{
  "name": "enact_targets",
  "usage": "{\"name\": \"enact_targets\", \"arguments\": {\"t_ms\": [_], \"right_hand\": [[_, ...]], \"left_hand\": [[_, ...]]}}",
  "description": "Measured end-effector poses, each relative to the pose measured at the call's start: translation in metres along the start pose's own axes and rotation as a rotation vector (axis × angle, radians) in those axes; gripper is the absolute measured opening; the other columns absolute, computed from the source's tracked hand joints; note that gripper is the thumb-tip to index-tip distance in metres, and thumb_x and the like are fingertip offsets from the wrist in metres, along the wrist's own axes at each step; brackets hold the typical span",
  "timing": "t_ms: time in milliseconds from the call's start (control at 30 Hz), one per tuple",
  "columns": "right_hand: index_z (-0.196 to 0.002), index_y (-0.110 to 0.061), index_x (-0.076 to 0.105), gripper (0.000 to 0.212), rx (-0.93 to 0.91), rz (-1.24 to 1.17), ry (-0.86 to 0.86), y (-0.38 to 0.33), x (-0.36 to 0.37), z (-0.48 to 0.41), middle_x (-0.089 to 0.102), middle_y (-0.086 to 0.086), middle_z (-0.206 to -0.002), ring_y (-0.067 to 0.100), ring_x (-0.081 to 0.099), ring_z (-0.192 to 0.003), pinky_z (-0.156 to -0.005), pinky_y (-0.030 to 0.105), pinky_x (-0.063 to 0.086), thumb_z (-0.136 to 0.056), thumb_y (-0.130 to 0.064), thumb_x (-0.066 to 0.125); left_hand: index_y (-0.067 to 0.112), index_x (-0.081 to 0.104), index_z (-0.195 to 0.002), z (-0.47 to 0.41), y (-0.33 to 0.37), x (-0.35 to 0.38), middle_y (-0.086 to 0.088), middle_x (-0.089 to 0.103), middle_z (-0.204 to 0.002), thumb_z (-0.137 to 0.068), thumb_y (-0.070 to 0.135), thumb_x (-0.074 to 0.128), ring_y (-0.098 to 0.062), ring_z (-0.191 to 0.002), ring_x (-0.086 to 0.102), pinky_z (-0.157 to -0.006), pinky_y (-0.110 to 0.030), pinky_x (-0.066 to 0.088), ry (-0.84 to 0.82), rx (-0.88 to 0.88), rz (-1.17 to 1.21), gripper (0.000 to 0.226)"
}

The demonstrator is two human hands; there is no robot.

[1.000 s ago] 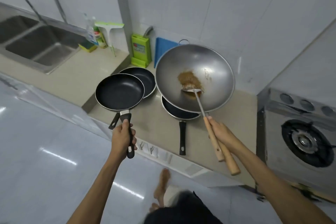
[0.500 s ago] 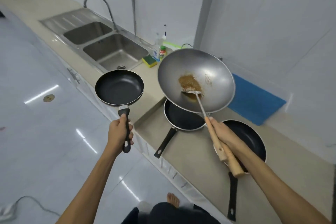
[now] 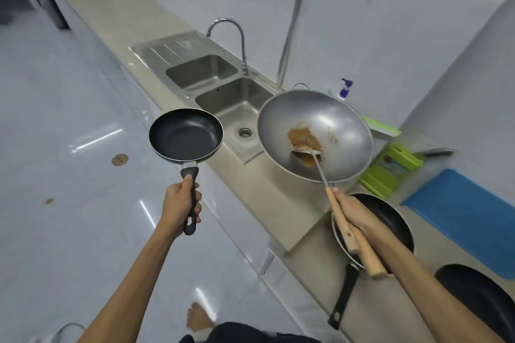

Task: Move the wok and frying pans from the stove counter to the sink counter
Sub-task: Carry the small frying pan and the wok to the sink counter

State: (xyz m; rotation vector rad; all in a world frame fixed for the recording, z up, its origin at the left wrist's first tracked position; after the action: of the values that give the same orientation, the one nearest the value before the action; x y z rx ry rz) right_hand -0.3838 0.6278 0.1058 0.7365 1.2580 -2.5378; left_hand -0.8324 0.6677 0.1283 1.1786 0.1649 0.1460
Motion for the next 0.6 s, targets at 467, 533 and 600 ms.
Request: {"name": "enact_targets", "arguments": {"t_ms": [467,533,600], "right_hand": [[-0.076,-0.012,0.069,0.060,-0.021,-0.067,-0.137,-0.243,0.241,-0.084,0.067,0.008,-0.055,0.019,0.063,-0.046,-0.053,0.034,0.051,-0.100,-0.063,0.046],[-0.071,-0.013,0.071,0.066,-0.039,-0.015,-0.150,-0.274,0.272,-0.107,0.069,0.010,-0.056,0.025,0.064,-0.052,-0.060,0.039,0.050,-0.097,-0.067,0.046],[-0.070,-0.015,0.071,0.064,-0.048,-0.008,-0.161,-0.307,0.301,-0.136,0.069,0.008,-0.055,0.025,0.064,-0.054,-0.063,0.040,0.050,-0.098,-0.066,0.046]], "left_hand": [[0.004,0.061,-0.093,-0.220,0.065,-0.226,0.003,0.057,-0.052,-0.105,0.038,0.044,-0.015,-0.035,0.048,-0.035,-0.027,0.044,0.098,-0.050,0.025,0.040],[0.003,0.060,-0.094,-0.252,0.073,-0.249,0.002,0.057,-0.053,-0.105,0.037,0.044,-0.014,-0.035,0.048,-0.035,-0.026,0.044,0.115,-0.046,0.040,0.040],[0.003,0.060,-0.094,-0.286,0.082,-0.270,0.003,0.056,-0.052,-0.106,0.037,0.043,-0.014,-0.034,0.047,-0.034,-0.026,0.043,0.137,-0.046,0.048,0.040]]}}
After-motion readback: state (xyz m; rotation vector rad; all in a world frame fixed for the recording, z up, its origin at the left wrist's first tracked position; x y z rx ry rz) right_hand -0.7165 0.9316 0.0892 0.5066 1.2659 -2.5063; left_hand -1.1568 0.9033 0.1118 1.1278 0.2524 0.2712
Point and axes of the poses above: each hand's wrist, its own z-axis away from the middle knuckle, its own x-axis out of the palm, y = z × x, the point moved 8 cm from there along -z, towards the middle knuckle
